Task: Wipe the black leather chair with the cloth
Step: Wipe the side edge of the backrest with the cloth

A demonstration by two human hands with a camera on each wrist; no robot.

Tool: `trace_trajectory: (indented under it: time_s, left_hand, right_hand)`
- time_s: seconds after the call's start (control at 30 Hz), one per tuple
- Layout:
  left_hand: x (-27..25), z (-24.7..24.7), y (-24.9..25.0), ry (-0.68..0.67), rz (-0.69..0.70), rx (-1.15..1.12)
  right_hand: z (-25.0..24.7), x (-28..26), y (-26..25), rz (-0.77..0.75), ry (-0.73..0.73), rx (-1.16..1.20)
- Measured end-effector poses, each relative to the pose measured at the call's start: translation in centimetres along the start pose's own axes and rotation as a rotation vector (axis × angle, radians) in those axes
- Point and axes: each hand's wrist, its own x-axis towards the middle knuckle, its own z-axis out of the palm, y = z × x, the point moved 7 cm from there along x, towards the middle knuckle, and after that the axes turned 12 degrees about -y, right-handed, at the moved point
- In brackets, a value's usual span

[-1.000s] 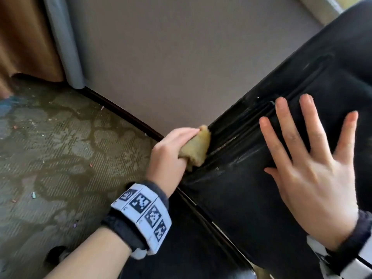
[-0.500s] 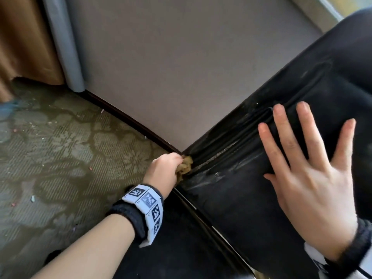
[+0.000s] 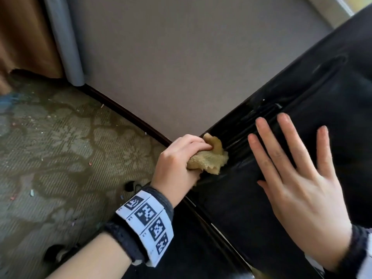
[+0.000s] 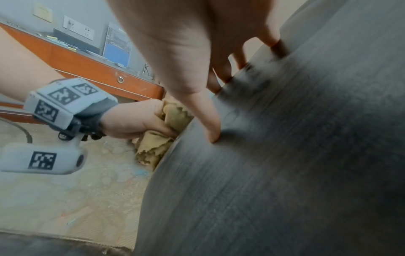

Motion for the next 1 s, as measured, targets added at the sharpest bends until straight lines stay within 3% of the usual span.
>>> trace_trajectory:
  time_s: [0.07,0.2,0.3,0.4,0.53,0.67,0.73,0.83,0.93,1.0]
  left_hand:
    - [-1.1,0.3,-0.9,-0.042,0.021,0.076]
    - [-3.2,0.5,-4.5,-0.105,-0.073,0.132]
    - [-2.2,-1.9,-5.2,0.055,-0.203,0.063]
    - [-1.0,-2.9,-0.7,0.184,-0.111,0.000]
    - [-2.3,1.2,1.7,-0.011,0.051,0.089]
    - [-3.0,2.3,-0.3,-0.046,0.158,0.243]
    - [-3.8,2.5,-1.3,-0.118,0.172,0.311]
    - [-5.5,1.7,-4.0,-0.185,0.087,0.376]
    - [-5.6,-0.8,-4.2,-0.034,-0.026,0.303]
    - [-4.2,-2.6,-1.0,0.112,-0.022,0.247]
  right_hand:
    - [0.0,0.1,-0.1,0.000,-0.001,-0.003]
    - [0.1,0.1,-0.2,0.007,-0.022,-0.001]
    - [0.0,0.0,-0.2,0.003,-0.023,-0.001]
    - [0.0,0.2,-0.2,0.001,-0.024,-0.012]
    - [0.1,0.0,-0.2,0.012,-0.022,0.013]
    - [0.2,0.1,0.0,0.001,-0.030,0.019]
    - [0.1,0.1,0.0,-0.001,-0.038,0.032]
    - [0.0,0.0,0.0,-0.012,-0.056,0.054]
    - [-0.4,-0.3,0.4,-0.033,-0.018,0.131]
    - [-0.9,-0.8,1.3,-0.004,0.036,0.261]
